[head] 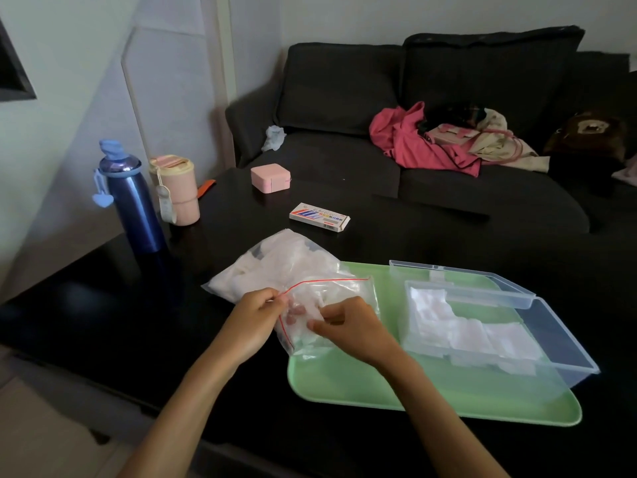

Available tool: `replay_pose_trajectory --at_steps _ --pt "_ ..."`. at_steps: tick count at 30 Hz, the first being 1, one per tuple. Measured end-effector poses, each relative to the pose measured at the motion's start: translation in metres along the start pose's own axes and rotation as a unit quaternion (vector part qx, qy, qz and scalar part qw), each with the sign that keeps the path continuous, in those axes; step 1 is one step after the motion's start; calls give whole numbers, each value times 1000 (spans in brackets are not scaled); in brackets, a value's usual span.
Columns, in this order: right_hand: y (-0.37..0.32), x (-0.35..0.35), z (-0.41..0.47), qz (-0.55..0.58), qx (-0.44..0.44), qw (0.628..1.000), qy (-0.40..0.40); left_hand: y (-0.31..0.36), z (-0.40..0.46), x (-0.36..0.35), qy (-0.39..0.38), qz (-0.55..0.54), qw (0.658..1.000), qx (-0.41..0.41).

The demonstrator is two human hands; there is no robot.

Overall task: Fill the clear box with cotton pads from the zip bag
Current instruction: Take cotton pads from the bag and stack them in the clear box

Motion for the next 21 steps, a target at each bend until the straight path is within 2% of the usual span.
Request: replay_pose_trajectory --at_steps 2,7,10,12,14,17,19,21 --pt "2 3 -2 -11 3 1000 -9 0 0 0 5 7 1000 -2" --pt "-8 13 -14 -134 59 981 123 10 -2 -1 22 40 999 -2" --pt "-17 25 -24 -129 109 975 145 19 -6 0 86 179 980 0" --pt "-17 38 -28 -31 106 983 148 30 -11 -1 129 236 963 -32" --pt "-13 48 -30 138 57 980 129 40 -11 -3 144 208 964 -79" --pt "-3 59 -34 378 -18 923 66 66 -11 -11 115 60 983 -130" --pt "1 66 -38 477 -31 877 50 82 -11 -21 72 -25 988 -136" --pt "4 72 -41 530 -25 846 49 90 -11 -34 44 -26 991 -126"
Point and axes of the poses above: each hand's wrist, its own z-axis towards the middle knuckle, its own x-axis out of the back of the hand, y = z × x, the point moved 4 cm from there along z, towards the middle knuckle, and after that the axes turned 1 degree about x, right-handed, at the moved point
